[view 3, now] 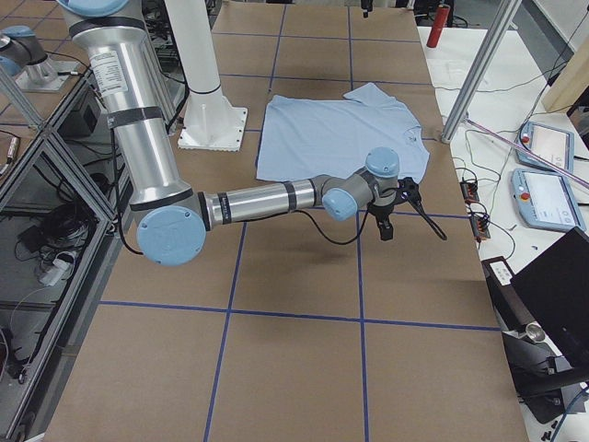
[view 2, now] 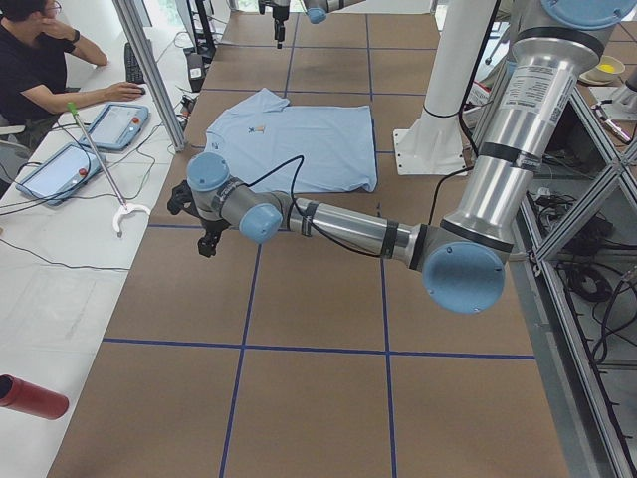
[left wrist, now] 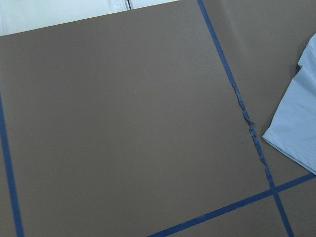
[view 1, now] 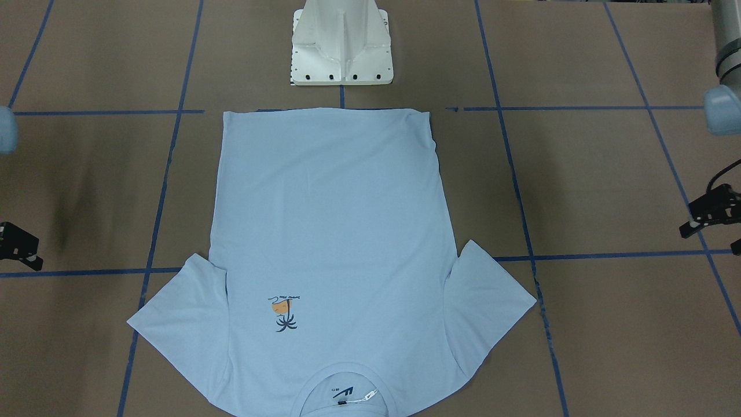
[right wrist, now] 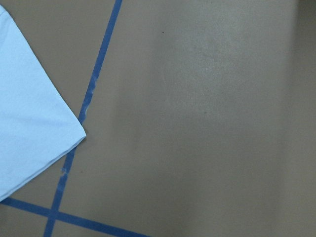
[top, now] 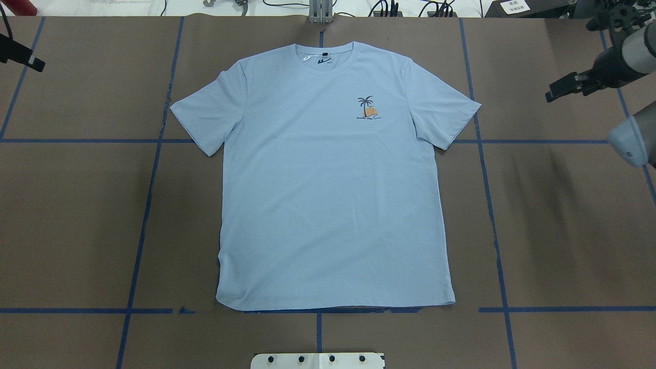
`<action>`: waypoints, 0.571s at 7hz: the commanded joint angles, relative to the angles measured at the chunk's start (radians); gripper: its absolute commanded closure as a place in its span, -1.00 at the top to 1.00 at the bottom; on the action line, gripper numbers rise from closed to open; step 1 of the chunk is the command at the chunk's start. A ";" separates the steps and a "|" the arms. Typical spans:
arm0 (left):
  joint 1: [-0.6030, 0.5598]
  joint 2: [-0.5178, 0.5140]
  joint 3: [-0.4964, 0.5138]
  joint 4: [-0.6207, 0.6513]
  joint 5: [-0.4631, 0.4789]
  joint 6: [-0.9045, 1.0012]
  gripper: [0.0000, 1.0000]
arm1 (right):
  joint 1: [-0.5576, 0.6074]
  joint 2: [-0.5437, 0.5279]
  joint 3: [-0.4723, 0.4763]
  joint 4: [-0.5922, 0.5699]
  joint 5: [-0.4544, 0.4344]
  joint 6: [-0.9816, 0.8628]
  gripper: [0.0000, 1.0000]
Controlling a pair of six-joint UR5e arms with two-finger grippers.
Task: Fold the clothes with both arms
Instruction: 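Move the right gripper toward the sleeve nearest it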
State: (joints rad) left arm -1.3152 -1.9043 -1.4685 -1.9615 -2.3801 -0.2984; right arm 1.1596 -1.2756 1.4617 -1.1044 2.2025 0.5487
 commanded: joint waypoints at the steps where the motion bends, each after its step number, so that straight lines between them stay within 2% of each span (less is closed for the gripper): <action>1: 0.036 -0.018 -0.007 -0.049 0.096 -0.034 1.00 | -0.145 0.112 -0.082 0.061 -0.178 0.184 1.00; 4: 0.036 -0.030 -0.009 -0.056 0.096 -0.036 1.00 | -0.187 0.228 -0.281 0.165 -0.184 0.241 1.00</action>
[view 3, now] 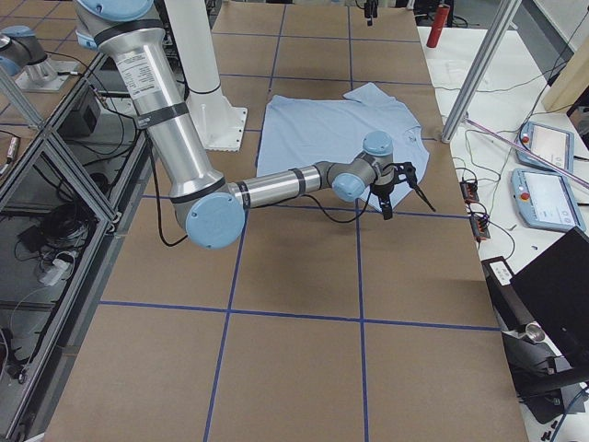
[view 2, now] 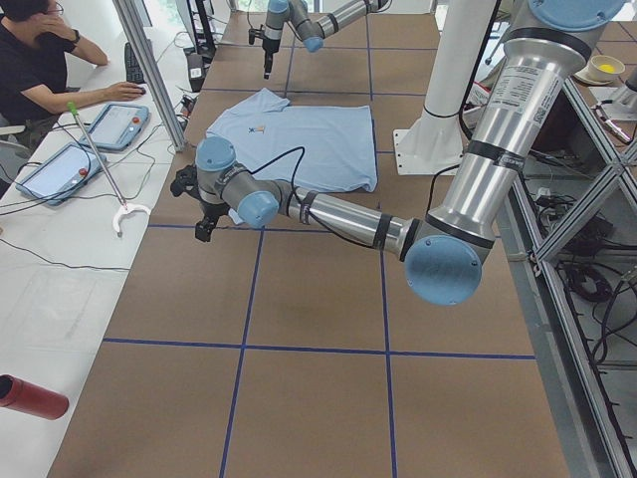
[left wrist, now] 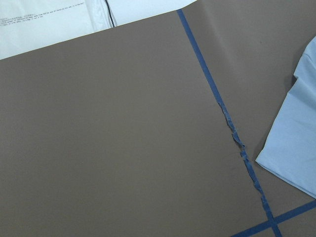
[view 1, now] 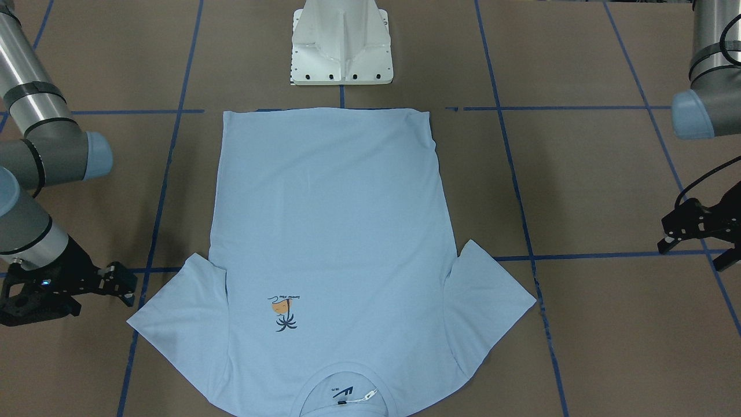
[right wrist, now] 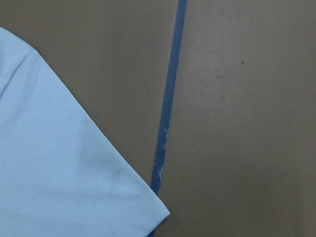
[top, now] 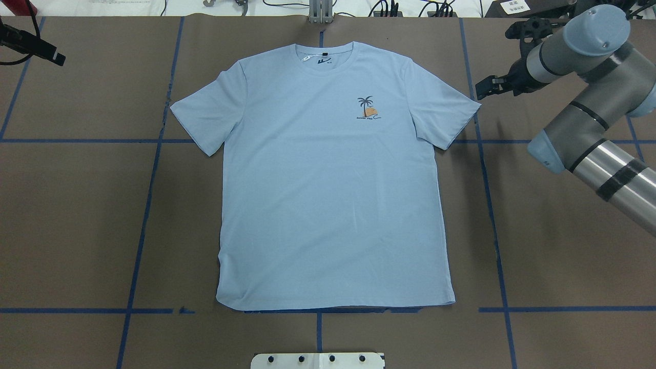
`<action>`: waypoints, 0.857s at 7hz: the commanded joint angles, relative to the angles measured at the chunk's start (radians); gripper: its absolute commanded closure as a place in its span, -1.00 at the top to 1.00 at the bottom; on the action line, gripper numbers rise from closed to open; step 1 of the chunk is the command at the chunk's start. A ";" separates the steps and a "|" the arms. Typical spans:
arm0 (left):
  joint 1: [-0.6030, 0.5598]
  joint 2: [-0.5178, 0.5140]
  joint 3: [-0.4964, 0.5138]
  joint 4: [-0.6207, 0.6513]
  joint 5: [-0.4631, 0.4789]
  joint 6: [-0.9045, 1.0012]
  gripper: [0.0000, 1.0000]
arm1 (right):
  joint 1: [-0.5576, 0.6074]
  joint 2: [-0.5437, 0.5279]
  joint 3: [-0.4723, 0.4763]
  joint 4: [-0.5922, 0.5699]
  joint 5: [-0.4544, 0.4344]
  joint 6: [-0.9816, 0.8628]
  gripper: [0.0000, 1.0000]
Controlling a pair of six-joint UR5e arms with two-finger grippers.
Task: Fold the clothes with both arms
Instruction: 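Move the right gripper toward the sleeve nearest it, then grasp the sleeve edge nearest the right gripper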
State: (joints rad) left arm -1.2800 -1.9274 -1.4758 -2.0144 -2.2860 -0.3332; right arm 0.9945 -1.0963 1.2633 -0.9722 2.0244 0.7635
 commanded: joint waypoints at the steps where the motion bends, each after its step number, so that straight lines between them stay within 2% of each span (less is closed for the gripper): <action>1: 0.001 -0.005 -0.011 -0.003 0.002 0.000 1.00 | -0.023 0.055 -0.120 0.064 -0.006 0.030 1.00; 4: 0.001 -0.002 -0.031 -0.003 0.002 0.000 1.00 | -0.030 0.065 -0.160 0.064 0.008 0.031 0.98; 6: -0.001 0.002 -0.031 -0.003 0.002 0.000 1.00 | -0.031 0.081 -0.168 0.059 0.008 0.036 0.75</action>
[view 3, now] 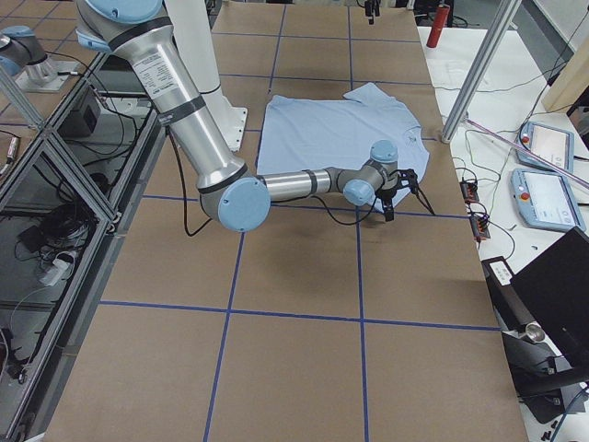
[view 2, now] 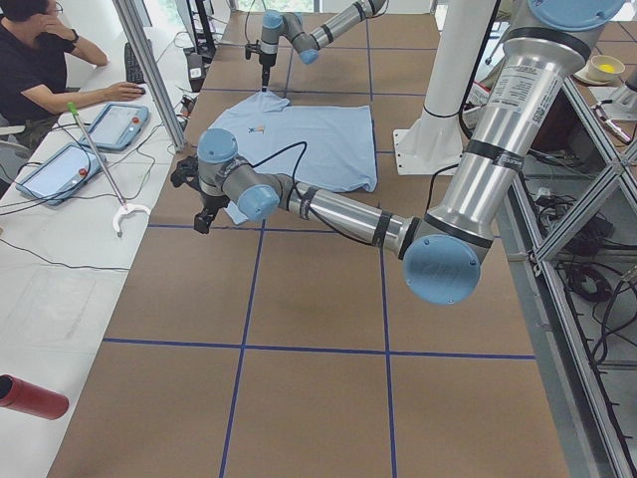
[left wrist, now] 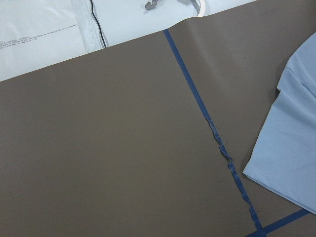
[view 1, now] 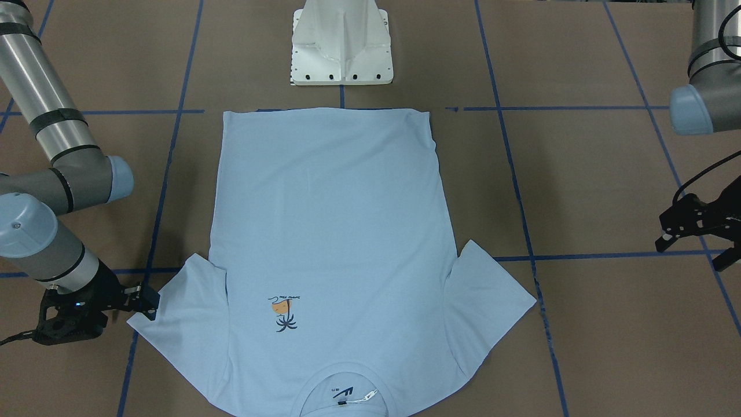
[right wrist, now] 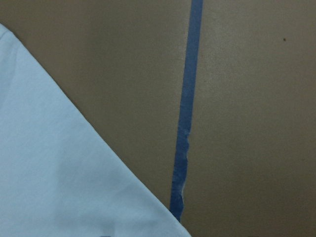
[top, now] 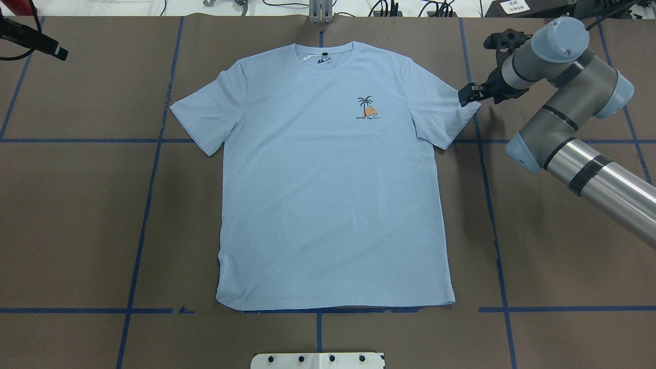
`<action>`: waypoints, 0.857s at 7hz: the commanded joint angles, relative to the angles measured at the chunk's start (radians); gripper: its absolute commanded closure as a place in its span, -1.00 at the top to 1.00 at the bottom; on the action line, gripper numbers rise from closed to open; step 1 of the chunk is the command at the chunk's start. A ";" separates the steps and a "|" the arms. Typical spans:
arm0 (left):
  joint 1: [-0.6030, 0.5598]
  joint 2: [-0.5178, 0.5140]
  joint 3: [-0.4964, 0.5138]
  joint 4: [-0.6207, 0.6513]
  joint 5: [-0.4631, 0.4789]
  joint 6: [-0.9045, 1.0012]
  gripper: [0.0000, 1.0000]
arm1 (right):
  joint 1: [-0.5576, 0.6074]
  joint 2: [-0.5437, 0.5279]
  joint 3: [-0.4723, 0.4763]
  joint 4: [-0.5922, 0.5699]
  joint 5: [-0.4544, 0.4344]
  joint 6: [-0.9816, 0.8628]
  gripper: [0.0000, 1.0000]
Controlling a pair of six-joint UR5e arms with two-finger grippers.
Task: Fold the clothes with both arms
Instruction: 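Grasp the sleeve edge nearest the right gripper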
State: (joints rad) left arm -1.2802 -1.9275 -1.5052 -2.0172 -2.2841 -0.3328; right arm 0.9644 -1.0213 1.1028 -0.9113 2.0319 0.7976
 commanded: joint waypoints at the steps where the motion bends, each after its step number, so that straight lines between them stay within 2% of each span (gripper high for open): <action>1: -0.001 0.004 -0.003 0.000 0.000 0.000 1.00 | -0.001 0.006 -0.014 -0.001 0.002 0.002 0.54; 4: -0.002 -0.001 -0.015 0.000 0.000 -0.003 1.00 | 0.001 0.006 -0.024 -0.001 0.016 0.000 0.48; 5: -0.004 0.002 -0.030 0.002 0.000 -0.005 1.00 | -0.001 0.007 -0.024 -0.001 0.024 0.000 0.31; 6: -0.004 0.002 -0.030 0.002 0.000 -0.005 1.00 | -0.001 0.007 -0.024 -0.001 0.028 0.000 -0.08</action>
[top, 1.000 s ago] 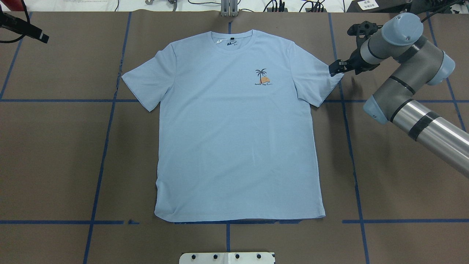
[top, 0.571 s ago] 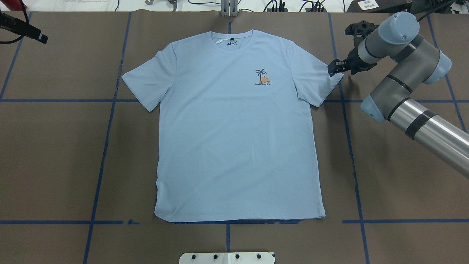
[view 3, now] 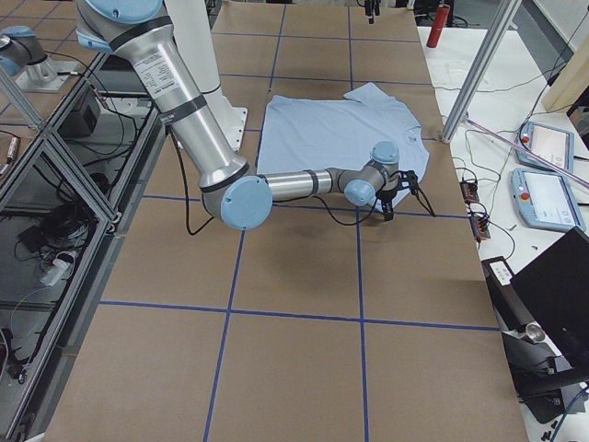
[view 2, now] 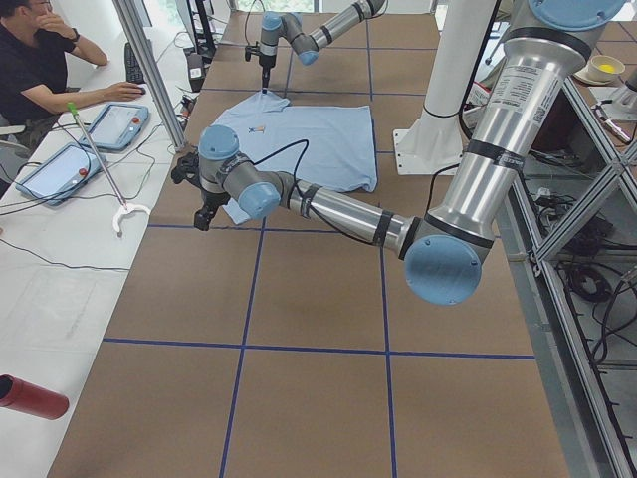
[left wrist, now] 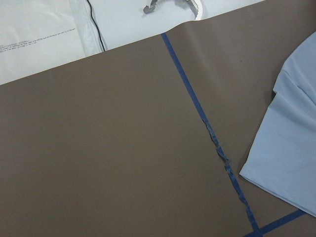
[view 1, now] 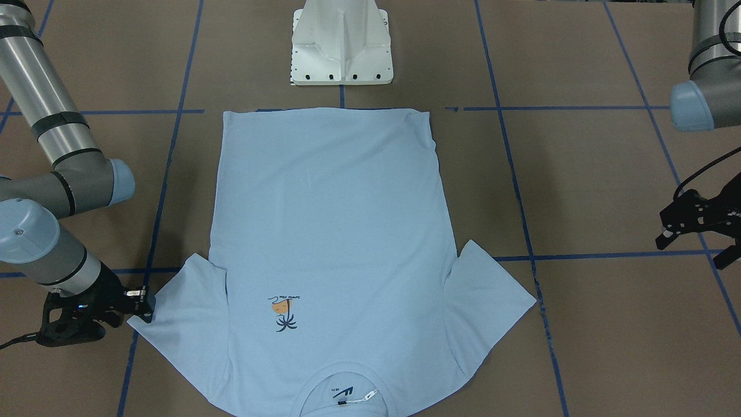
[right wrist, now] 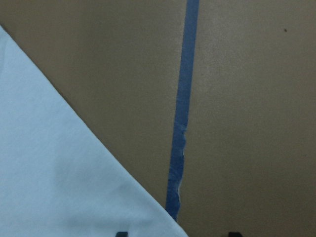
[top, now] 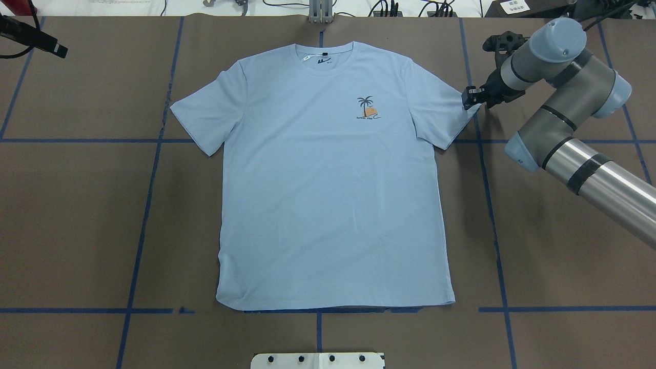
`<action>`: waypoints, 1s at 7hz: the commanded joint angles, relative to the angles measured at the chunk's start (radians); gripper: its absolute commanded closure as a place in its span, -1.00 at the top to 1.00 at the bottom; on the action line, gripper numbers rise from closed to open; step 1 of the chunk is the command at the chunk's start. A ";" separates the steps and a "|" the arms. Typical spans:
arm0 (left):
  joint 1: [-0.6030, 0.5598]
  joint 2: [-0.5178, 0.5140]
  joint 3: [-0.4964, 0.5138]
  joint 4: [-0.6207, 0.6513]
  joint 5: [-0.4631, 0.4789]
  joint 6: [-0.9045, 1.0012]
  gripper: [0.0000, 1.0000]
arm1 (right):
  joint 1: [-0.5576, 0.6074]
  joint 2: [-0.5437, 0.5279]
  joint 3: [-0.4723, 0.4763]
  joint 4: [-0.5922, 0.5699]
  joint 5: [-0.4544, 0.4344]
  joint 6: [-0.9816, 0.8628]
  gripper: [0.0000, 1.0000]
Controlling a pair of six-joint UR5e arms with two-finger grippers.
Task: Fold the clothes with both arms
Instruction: 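Grasp the sleeve edge nearest the right gripper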
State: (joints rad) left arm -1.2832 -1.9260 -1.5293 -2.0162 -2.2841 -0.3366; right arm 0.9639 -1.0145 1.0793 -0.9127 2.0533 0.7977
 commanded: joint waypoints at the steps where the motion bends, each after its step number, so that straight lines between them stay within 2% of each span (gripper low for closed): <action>1: -0.001 0.001 -0.006 0.001 0.000 -0.001 1.00 | 0.001 0.004 -0.001 0.000 0.024 0.002 -0.45; 2: -0.001 0.001 -0.005 0.002 0.000 -0.001 1.00 | 0.004 0.011 0.002 0.000 0.036 0.002 -0.78; 3: -0.001 0.001 -0.005 0.002 0.000 -0.002 1.00 | 0.004 0.019 0.004 -0.002 0.041 -0.005 -0.99; 5: 0.001 -0.005 -0.006 0.001 0.000 -0.075 1.00 | 0.010 0.039 0.042 -0.034 0.056 0.000 -1.00; 7: -0.001 -0.005 -0.014 0.001 0.000 -0.084 1.00 | 0.006 0.042 0.135 -0.076 0.062 0.003 -1.00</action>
State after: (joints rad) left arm -1.2829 -1.9305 -1.5377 -2.0154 -2.2841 -0.4091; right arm 0.9723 -0.9760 1.1594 -0.9630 2.1117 0.7984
